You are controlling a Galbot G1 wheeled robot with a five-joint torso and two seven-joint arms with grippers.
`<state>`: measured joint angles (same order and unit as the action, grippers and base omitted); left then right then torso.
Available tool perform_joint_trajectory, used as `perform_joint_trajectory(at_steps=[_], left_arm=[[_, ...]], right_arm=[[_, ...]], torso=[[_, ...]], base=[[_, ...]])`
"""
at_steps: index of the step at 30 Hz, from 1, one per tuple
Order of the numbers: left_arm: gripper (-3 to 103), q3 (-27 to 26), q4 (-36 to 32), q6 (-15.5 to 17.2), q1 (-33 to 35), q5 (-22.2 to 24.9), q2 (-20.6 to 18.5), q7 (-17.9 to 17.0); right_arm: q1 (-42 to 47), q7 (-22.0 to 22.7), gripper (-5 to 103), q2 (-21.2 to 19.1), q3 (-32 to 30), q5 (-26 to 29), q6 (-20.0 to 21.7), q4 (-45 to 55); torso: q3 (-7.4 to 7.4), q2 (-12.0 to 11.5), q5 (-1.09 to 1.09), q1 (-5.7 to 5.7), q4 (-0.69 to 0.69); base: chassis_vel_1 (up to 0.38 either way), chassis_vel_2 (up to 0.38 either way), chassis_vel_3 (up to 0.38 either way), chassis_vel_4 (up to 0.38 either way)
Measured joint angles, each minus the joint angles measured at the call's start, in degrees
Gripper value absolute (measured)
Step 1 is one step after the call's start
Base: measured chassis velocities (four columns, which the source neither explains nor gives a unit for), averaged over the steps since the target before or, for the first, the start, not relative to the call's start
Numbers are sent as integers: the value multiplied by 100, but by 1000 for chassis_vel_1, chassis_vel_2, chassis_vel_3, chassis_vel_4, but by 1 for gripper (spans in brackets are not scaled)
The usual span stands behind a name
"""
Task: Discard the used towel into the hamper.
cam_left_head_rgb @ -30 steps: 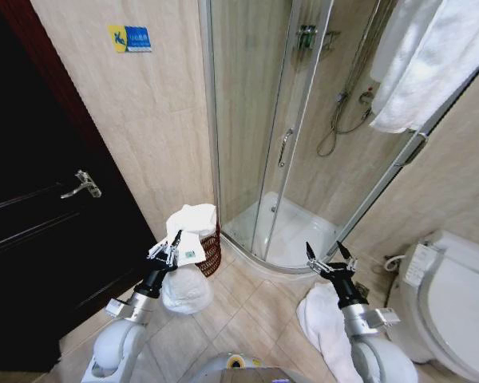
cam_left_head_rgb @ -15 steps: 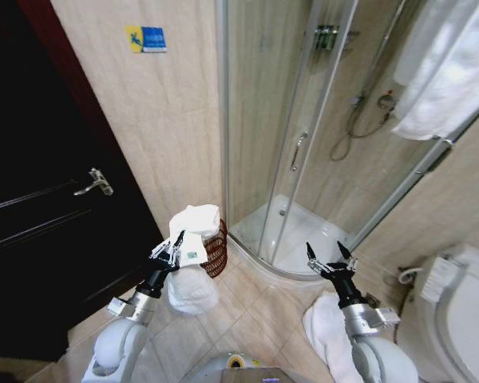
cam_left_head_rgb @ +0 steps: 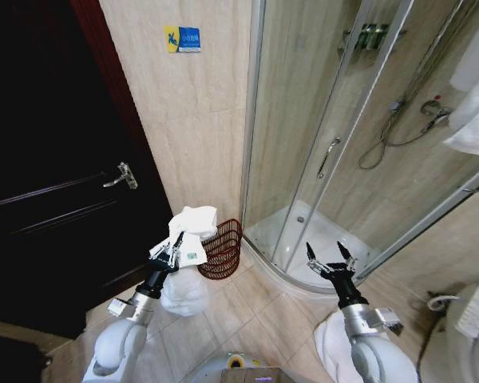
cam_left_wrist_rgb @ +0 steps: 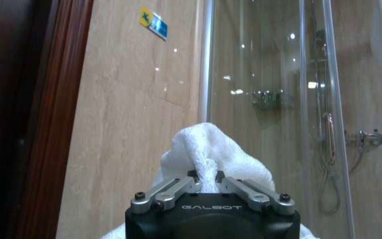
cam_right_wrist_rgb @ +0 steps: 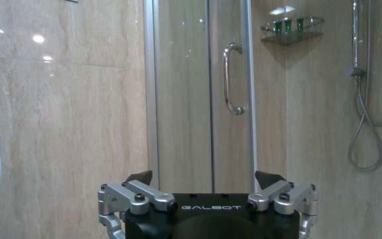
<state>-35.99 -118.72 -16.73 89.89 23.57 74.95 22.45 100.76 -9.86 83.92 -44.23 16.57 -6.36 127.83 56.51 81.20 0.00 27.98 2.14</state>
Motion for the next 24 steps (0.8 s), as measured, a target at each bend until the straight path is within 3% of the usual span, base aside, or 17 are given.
perform_joint_trajectory(at_steps=[24], left_arm=[[5,-1,27,-12,-6,12,-1,39]], right_arm=[[-19,-62,100,9,-17,5,-46,-37]], torso=[[0,0,0,0,2]], base=[[-36,36,40,-37]])
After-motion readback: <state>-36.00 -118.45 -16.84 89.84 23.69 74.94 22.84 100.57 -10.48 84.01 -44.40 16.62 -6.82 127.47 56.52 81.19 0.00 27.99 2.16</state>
